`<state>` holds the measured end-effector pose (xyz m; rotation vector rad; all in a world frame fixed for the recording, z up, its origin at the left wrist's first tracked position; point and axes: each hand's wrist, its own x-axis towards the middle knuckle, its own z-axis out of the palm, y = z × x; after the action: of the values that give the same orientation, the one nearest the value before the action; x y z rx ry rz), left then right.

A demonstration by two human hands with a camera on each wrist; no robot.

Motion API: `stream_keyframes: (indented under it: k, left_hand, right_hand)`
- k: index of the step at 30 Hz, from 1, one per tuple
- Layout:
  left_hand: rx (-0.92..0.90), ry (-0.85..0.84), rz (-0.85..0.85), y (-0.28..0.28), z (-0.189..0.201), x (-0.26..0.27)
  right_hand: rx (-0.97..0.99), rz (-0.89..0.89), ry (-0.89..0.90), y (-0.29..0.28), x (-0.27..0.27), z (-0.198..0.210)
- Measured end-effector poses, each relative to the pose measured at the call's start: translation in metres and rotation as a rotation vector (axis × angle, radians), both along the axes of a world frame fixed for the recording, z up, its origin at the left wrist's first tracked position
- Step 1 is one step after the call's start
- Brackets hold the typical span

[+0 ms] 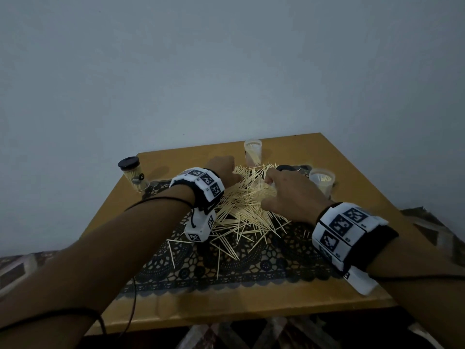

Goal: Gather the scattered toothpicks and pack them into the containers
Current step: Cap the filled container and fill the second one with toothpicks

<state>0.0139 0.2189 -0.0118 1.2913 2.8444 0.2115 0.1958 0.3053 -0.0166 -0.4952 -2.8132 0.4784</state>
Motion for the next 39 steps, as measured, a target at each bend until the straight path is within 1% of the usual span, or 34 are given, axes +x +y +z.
stream_keyframes:
  k: [2,5,8,13,17,27,39]
  left_hand:
    - [-0.016,0.041,0.015,0.007,-0.002,-0.004]
    - [-0.067,0.058,0.051,0.015,-0.005,-0.007]
    - [-0.117,0.046,0.085,0.019,-0.007,-0.007]
    - [-0.122,-0.002,0.141,0.021,-0.005,-0.002]
    - [-0.114,-0.055,0.103,0.022,-0.003,-0.005]
    - [-0.029,0.024,-0.010,0.017,-0.002,-0.002]
    - [0.015,0.052,-0.088,0.008,0.001,-0.004]
  right_hand:
    - [0.003,0.011,0.010,0.000,0.000,-0.001]
    - [0.014,0.026,0.025,-0.001,0.000,0.000]
    - [0.021,0.034,0.025,-0.003,-0.001,0.000]
    - [0.013,0.041,0.028,-0.004,0.001,0.001]
    - [0.013,0.038,0.028,-0.005,0.001,0.002]
    - [0.011,0.040,0.028,-0.005,0.002,0.002]
    - [-0.001,0.033,0.020,-0.003,0.002,0.003]
